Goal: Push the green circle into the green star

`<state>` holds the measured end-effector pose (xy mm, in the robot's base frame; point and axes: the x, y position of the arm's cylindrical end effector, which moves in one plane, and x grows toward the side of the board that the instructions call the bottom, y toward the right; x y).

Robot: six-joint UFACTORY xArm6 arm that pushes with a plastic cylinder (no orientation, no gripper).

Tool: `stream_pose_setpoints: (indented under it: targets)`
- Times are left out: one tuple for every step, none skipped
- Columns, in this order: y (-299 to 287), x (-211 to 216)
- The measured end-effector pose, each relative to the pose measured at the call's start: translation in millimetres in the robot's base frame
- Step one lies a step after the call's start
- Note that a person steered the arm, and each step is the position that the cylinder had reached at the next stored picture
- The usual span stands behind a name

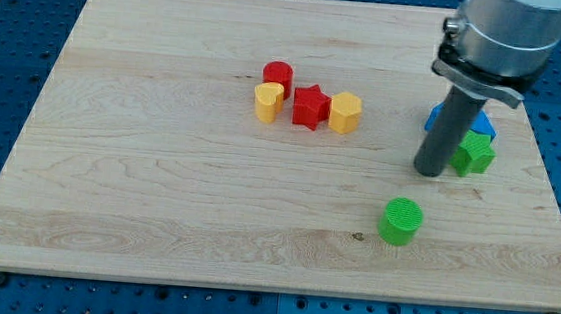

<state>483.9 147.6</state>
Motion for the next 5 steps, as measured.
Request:
stream_pose_setpoints:
  targets:
    - [-48.9,13.6]
    - [-121.0,20.7]
    - [-147.6,52.6]
    - [-92.8,100.8]
    - [-89.7,99.5]
